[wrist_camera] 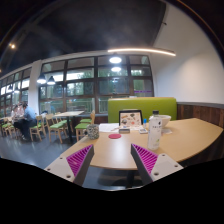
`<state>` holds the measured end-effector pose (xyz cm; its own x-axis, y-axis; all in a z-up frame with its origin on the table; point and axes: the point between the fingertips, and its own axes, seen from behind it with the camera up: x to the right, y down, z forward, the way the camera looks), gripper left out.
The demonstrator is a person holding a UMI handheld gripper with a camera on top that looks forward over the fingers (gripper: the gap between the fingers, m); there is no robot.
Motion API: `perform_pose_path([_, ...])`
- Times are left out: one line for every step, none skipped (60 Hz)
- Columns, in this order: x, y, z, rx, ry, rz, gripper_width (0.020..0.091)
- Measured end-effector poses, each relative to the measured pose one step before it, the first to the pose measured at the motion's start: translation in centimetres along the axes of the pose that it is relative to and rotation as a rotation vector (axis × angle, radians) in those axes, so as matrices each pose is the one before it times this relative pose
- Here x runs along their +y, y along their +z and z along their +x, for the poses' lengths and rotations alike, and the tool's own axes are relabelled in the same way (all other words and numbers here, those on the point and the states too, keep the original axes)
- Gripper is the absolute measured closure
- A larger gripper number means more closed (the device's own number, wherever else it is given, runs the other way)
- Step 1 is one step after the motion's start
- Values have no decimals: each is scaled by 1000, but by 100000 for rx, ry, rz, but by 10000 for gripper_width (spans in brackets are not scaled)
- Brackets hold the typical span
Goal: Pour water
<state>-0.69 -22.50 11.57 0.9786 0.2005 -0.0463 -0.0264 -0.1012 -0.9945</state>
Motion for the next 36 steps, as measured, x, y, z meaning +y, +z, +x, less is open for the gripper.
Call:
perform_pose_path([54,-1,96,252,-220,-196,289])
perform_pose_path([40,-2,140,330,-299,-119,291])
perform_pose_path([8,-4,162,322,-319,25,289])
perform_pose_path([-21,-3,231,381,-352,197,289])
perform_pose_path([-217,-338,-23,680,-324,73,288])
perform_pose_path([1,-4,402,569,-381,181,289])
perform_pose_path([5,17,479,694,-289,141,291])
perform_pose_path([27,90,521,764,-214,152,288])
perform_pose_path([124,373,829,664,-130,166,289])
perform_pose_path([-15,43,584,727,-158,-41,287])
perform_pose_path([67,169,596,739,-304,-114,286])
perform_pose_path([70,229,612,755,-361,-95,286])
perform_pose_path([56,237,624,769,-440,75,287])
perform_pose_path([63,6,166,1018,-661,284,288])
perform_pose_path([18,315,667,903,-516,295,286])
perform_pose_path([70,378,711,1111,-540,233,288])
perform_pose_path([-50,-692,-38,1791,-518,-23,287])
perform_pose_path([137,1673,1585,855,-424,33,286])
perform_pose_path([-8,554,821,1421,-355,-55,289])
perform_pose_path([24,510,774,1400,-279,15,288])
perform_pose_path([32,581,770,1396,-140,11,286])
perform_pose_path([48,721,751,1339,39,-74,288])
perform_pose_path([21,802,764,1240,229,61,289])
perform_pose_path([-139,-442,100,1685,374,166,288])
perform_pose_path([-64,776,626,1013,480,389,288])
perform_pose_path([-72,785,492,806,343,408,289])
perform_pose_path([-322,-589,-14,832,39,295,291])
perform_pose_path([153,2359,1031,-259,-7,641,291])
perform_pose_path([34,820,309,169,-31,289,294])
perform_pose_path([11,874,265,107,-38,99,296])
perform_pose_path([9,894,285,92,-2,63,296])
perform_pose_path([-8,906,251,41,-19,103,295])
perform_pose_path([-298,82,-153,289,18,-12,295])
perform_pose_path([130,1338,478,-144,-36,50,297])
perform_pose_path([66,836,166,-98,-90,-215,296])
perform_pose_path([123,858,132,-187,-154,-430,295])
